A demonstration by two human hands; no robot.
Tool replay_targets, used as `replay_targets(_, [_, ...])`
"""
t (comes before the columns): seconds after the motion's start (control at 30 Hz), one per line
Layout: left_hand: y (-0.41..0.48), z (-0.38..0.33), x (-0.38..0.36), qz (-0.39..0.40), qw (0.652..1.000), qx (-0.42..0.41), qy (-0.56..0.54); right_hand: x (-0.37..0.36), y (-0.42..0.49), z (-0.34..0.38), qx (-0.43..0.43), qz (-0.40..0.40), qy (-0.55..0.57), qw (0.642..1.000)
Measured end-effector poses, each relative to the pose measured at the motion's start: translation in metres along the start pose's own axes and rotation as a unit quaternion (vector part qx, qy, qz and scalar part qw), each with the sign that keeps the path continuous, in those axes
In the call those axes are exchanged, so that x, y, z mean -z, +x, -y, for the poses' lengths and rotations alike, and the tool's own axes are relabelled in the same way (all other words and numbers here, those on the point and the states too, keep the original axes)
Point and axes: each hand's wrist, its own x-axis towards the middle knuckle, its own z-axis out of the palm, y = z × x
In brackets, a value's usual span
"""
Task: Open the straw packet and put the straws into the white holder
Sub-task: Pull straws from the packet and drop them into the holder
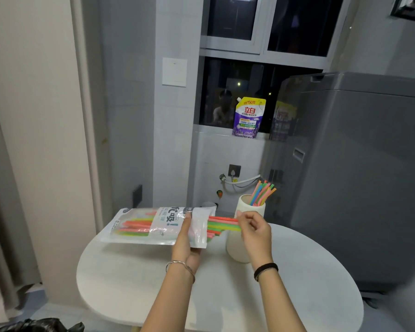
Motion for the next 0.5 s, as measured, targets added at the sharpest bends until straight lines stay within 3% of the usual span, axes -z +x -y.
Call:
replay_targets(0.1, [0.003,-0.003,0.003,0.0,1.0,0.006,0.007,0.004,0.002,0.007,-0.02,-0.063,0.085,0.994])
replay_targets(0.3, [-0.001,0.005,-0.004,-0.003,0.999,0.014,0.04,-0.009,-0.01,0.008,-0.125,0.032,0.053,0.99])
replay_targets(0.5, [0.002,0.0,0.0,-0.027,0.999,-0.004,-0.024,0.002,0.0,0.016,-0.101,-0.094,0.124,0.983])
